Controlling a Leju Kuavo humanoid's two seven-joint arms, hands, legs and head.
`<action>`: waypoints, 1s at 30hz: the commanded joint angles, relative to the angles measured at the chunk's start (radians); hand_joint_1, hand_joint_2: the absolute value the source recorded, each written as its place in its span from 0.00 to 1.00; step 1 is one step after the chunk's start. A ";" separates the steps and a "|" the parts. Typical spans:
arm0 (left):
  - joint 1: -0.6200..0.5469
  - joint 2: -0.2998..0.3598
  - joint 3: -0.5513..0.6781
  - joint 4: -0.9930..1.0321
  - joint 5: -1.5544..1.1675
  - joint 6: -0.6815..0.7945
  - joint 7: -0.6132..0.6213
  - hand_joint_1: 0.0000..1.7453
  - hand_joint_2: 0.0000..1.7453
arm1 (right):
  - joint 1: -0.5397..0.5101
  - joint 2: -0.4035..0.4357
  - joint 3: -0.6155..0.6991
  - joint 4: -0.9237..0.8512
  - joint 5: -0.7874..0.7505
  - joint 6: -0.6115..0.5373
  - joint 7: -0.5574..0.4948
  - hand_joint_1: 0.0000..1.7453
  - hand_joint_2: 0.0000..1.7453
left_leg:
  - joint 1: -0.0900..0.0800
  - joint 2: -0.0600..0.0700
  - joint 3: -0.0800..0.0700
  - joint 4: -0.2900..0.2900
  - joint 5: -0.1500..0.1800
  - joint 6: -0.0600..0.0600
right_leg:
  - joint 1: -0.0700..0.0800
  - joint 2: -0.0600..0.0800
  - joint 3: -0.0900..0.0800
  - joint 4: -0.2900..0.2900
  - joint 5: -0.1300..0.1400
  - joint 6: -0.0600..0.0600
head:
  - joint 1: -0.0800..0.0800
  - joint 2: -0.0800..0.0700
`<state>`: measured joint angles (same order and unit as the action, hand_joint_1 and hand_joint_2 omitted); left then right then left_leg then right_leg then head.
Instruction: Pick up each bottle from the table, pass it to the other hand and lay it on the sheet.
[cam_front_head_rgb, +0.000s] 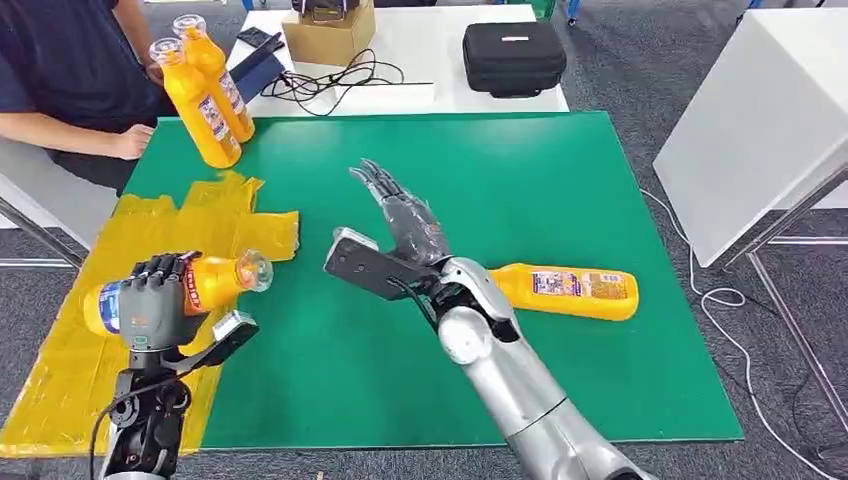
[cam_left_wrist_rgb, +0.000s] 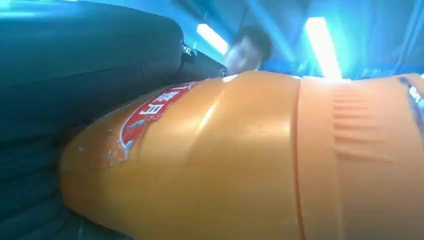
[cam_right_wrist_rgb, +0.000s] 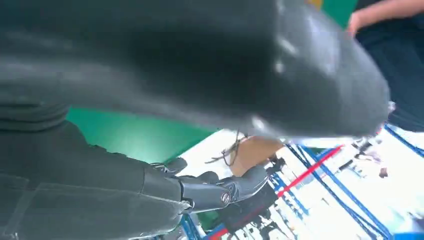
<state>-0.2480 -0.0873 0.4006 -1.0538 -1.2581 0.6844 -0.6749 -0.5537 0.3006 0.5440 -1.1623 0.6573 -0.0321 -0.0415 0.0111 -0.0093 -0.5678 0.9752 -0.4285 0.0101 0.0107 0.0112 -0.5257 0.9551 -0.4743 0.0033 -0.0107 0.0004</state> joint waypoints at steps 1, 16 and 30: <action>-0.106 0.006 -0.031 0.320 -0.022 0.014 0.047 1.00 1.00 | -0.017 -0.072 0.014 -0.032 -0.017 0.015 -0.007 0.00 0.00 | 0.000 -0.003 0.003 -0.001 0.000 0.001 | 0.000 -0.005 0.004 -0.002 -0.001 0.002 | 0.000 0.000; -0.233 0.085 -0.089 0.730 0.023 -0.075 0.097 1.00 1.00 | -0.028 -0.116 0.066 -0.048 -0.072 0.021 -0.014 0.00 0.00 | 0.000 -0.002 0.006 -0.001 -0.001 0.000 | -0.001 -0.003 0.007 -0.001 -0.001 0.002 | 0.000 0.000; -0.253 0.133 -0.126 0.726 0.197 -0.440 0.056 0.00 0.00 | 0.015 -0.159 0.007 -0.101 -0.026 0.062 0.025 0.00 0.00 | -0.001 0.000 0.019 -0.004 0.000 0.000 | -0.001 -0.001 0.018 -0.001 0.000 0.001 | 0.000 0.000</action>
<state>-0.5068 0.0191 0.3052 -0.4288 -1.1247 0.3455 -0.5864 -0.5394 0.2045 0.5692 -1.2471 0.5974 0.0088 -0.0255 0.0107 -0.0102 -0.5495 0.9723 -0.4291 0.0096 0.0105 0.0107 -0.5087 0.9557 -0.4748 0.0027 -0.0111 0.0004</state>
